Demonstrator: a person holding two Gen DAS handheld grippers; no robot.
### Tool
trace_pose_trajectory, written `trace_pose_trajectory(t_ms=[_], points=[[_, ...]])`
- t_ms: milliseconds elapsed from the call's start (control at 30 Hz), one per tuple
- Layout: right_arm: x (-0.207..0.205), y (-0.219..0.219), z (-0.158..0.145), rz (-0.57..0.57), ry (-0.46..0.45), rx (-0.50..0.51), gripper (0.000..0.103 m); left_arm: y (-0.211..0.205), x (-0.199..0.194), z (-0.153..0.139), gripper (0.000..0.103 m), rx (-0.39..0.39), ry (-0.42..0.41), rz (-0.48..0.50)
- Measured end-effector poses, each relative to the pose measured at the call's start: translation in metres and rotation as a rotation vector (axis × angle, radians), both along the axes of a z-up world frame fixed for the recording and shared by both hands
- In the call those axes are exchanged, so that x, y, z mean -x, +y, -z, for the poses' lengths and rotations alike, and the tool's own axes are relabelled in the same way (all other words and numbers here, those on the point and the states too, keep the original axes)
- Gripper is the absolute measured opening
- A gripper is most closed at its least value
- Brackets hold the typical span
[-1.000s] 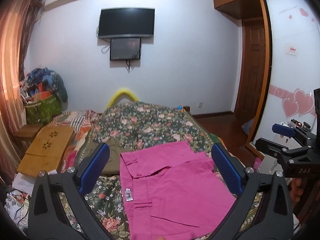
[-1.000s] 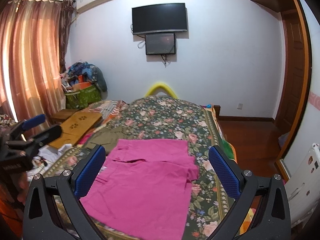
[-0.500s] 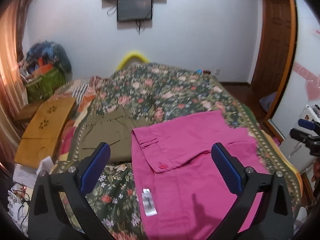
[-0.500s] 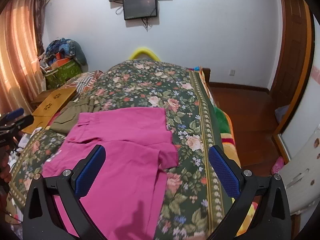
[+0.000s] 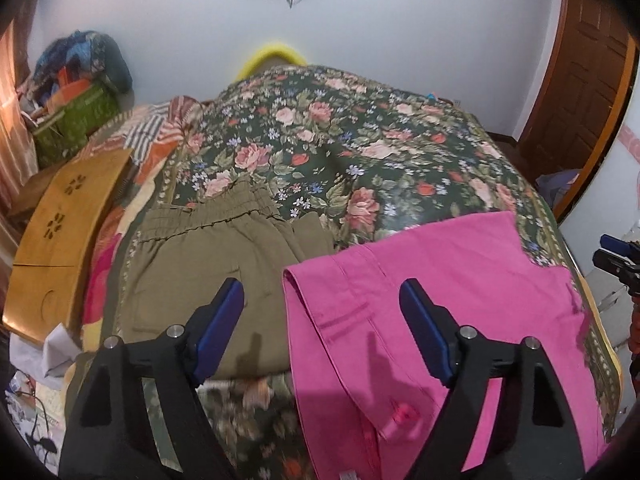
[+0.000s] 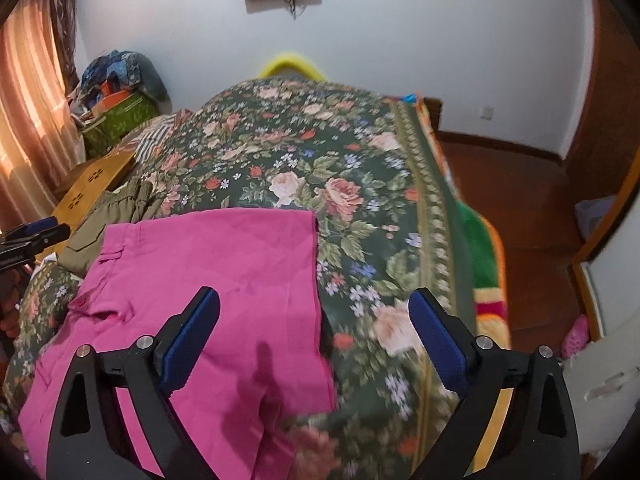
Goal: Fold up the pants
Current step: 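Lower both grippers onto the pink pants' waistband and close them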
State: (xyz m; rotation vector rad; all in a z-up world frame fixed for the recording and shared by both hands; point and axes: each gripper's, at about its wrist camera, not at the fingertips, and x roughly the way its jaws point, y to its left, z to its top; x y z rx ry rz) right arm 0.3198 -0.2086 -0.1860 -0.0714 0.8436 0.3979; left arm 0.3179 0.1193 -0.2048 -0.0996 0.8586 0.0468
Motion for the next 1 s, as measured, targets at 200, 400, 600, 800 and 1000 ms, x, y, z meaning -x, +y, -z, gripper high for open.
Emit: trace_pose_trajectory(t_ms=[200, 400, 600, 800, 1000], points=[[-0.053, 0.013, 0.02, -0.049, 0.065, 0.009, 0.079, 0.012, -0.038, 0.03, 0.063, 0.02, 0.087, 0.014], [-0.096, 0.026, 0.039, -0.095, 0.141, -0.006, 0.061, 0.01, -0.056, 0.052, 0.048, 0.045, 0.138, 0.058], [-0.123, 0.043, 0.058, -0.143, 0.226, -0.021, 0.058, 0.014, -0.062, 0.062, 0.045, 0.048, 0.153, 0.059], [-0.129, 0.051, 0.067, -0.169, 0.264, -0.041, 0.046, 0.022, -0.062, 0.065, 0.026, 0.067, 0.161, 0.048], [-0.133, 0.053, 0.064, -0.18, 0.269, -0.063, 0.01, 0.033, -0.061, 0.066, 0.009, 0.111, 0.159, 0.025]])
